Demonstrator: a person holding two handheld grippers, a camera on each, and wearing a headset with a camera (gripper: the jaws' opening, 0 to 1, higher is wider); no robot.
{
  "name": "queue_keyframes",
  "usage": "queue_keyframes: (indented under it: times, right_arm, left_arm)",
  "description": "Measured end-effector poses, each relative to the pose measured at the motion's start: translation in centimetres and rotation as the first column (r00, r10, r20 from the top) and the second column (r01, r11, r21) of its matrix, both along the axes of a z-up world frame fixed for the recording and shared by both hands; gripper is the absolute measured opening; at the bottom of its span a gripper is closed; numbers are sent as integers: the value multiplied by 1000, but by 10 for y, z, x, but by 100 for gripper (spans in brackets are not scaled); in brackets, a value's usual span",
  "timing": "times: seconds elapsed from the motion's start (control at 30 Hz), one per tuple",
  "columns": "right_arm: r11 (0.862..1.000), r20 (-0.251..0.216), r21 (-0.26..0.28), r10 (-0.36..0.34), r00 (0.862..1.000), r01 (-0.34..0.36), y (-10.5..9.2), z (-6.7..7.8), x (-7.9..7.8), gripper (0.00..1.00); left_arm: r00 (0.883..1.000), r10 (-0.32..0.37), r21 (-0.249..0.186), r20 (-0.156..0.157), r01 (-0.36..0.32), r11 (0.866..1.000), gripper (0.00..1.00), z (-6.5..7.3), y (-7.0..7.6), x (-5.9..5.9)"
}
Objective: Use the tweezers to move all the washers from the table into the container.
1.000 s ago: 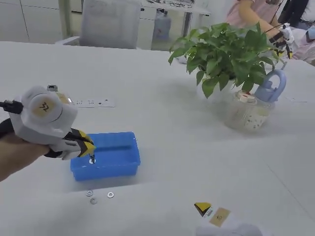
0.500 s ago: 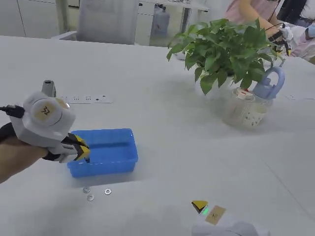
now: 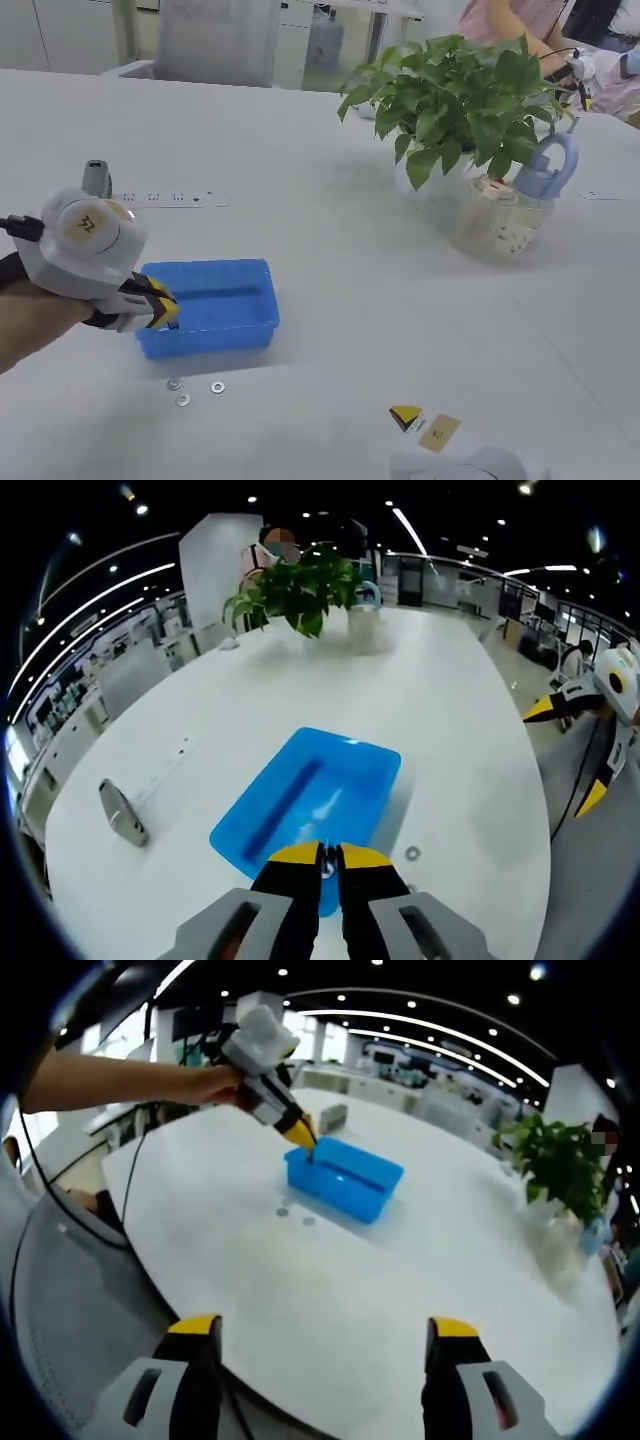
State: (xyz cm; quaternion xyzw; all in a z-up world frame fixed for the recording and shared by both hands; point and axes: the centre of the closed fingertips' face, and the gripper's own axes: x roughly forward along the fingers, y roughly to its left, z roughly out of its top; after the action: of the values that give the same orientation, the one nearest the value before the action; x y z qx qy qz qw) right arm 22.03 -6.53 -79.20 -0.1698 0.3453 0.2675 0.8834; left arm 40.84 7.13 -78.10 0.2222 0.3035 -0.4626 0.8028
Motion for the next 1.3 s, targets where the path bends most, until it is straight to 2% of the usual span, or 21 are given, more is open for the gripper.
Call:
queue_keyframes:
  times: [0.1,0.2,0.33,0.53,0.67,0.87,1.1,1.3]
  right_arm:
    - [1000,2,-1,1,1000,-1,0,0,0,82]
    - [1000,4,3,-1,1000,1,0,1,0,81]
    - [1000,8,2,2,1000,-2,0,2,0,81]
    - [1000,12,-2,8,1000,-8,1,2,0,80]
    - [1000,14,-7,13,1000,-13,1,2,0,80]
    - [1000,14,-12,20,1000,-20,2,1,-1,80]
    - [999,11,-28,24,1000,-23,1,0,-1,79]
    - [1000,12,-14,22,1000,-22,2,1,-1,79]
  left_arm:
    - [1000,2,2,6,-2,1000,2,2,1,0]
    - [999,9,-3,35,-9,1000,2,9,3,2]
    - [998,12,2,54,-13,1000,2,17,7,-1]
    - [997,24,-1,75,-24,1000,2,27,15,-8]
    - [995,25,-2,100,-24,1000,2,35,18,-14]
    - [991,31,-23,130,-28,999,2,49,20,-22]
    - [989,23,-34,148,-18,999,2,59,19,-33]
    - [991,16,-49,136,-9,999,2,59,16,-43]
